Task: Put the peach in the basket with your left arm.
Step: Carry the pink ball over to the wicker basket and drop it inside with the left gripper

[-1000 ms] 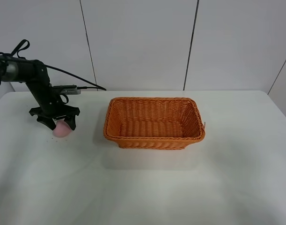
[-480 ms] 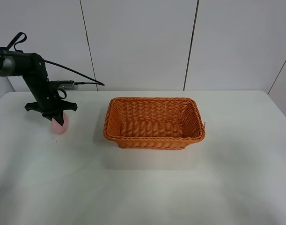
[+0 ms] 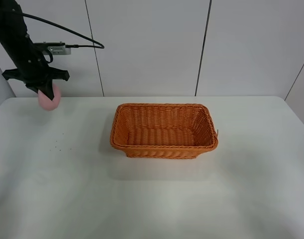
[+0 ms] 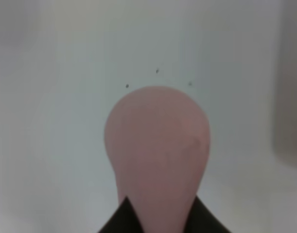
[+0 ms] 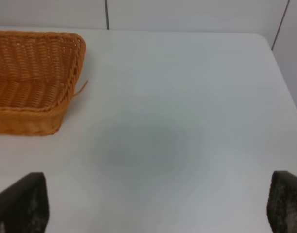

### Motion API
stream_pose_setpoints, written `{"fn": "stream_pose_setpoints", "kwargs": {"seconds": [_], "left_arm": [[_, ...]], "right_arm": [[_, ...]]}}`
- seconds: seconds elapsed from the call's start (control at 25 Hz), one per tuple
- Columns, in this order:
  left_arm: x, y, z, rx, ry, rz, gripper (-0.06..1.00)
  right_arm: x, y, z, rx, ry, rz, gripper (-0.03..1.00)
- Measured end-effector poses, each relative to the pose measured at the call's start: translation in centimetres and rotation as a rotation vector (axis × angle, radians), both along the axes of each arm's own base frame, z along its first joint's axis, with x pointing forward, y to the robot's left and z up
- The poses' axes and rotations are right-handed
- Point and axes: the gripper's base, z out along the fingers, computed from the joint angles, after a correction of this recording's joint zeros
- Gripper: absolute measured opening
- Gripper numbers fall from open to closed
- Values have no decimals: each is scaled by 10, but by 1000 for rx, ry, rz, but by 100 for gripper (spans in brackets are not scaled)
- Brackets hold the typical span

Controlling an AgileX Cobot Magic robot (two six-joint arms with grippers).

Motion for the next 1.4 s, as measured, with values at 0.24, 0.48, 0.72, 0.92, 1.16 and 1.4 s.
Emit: {"fn": "stream_pose_setpoints", "kwargs": {"seconds": [0.24,0.48,0.72,0.92,1.16,1.4], "left_arm": [[-5,-73,18,-10,-64,-163,5],[-30,-158,21,-37,-92,-307,5],[-40,-226,-15,-70,-114,-404,5],[-34,-256,-64,-93,-114,-433,5],[-29,-261,-89,-99,-95,-460,21],[-30,-261,-84,-89,-66,-466,67]], "right_arm": [[0,0,0,0,0,0,69],[0,0,0,0,0,0,69],[0,0,0,0,0,0,69],[0,0,0,0,0,0,69],[0,0,0,0,0,0,69],[0,0,0,0,0,0,69]]}}
